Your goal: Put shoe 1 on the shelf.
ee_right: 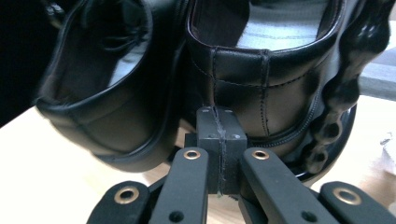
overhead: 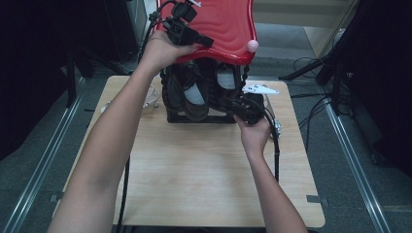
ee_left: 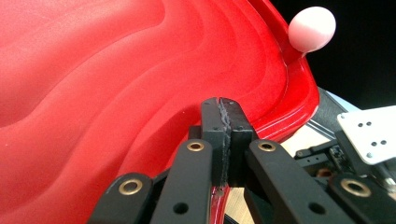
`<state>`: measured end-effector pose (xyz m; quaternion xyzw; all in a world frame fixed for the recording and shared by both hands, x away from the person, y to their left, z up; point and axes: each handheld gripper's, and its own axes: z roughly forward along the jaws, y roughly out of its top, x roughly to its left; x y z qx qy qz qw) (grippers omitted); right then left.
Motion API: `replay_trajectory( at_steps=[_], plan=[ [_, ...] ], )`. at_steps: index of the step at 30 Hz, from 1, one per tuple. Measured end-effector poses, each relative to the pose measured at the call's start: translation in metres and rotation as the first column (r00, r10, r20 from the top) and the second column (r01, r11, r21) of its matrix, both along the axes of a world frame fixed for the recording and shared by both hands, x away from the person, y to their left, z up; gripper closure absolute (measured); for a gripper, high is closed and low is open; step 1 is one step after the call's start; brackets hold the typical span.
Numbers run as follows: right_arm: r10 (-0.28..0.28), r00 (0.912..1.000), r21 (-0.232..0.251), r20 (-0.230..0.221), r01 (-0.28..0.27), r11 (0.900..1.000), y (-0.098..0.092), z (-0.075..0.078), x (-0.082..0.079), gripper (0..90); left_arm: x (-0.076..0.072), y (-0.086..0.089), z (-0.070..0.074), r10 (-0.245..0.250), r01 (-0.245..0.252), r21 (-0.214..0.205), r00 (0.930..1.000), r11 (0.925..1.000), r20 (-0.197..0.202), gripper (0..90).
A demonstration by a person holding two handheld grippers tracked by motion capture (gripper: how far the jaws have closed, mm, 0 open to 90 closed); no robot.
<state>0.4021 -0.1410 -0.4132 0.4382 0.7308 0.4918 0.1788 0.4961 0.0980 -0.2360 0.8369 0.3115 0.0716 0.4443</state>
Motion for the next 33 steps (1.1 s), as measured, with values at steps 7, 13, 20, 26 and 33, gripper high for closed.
replay_trajectory(
  at_steps=[7,13,20,26,33],
  plan=[
    [0.000,0.9991,0.035,-0.041,0.001,0.9994,-0.001,-0.012,0.003,90.0,0.000,0.001,0.000,-0.004,0.004,0.000,1.0000,1.0000,-0.001,89.6],
    [0.058,0.9980,0.052,-0.025,-0.056,0.9971,0.003,-0.008,-0.011,90.0,0.000,0.001,0.000,-0.003,0.003,-0.002,1.0000,1.0000,-0.001,89.7],
    [0.156,0.9878,0.049,-0.011,-0.155,0.9867,0.023,-0.010,-0.028,90.0,0.000,0.001,0.000,-0.004,0.004,-0.003,1.0000,1.0000,-0.001,89.6],
    [0.205,0.9784,0.035,-0.030,-0.204,0.9784,0.035,-0.018,-0.030,90.0,0.000,0.001,0.000,-0.003,0.003,-0.003,1.0000,1.0000,-0.002,89.6],
    [0.213,0.9765,0.074,-0.032,-0.211,0.9748,0.043,-0.019,-0.024,90.0,0.000,0.001,-0.001,-0.002,0.002,-0.008,1.0000,1.0000,-0.005,89.6]
  ],
)
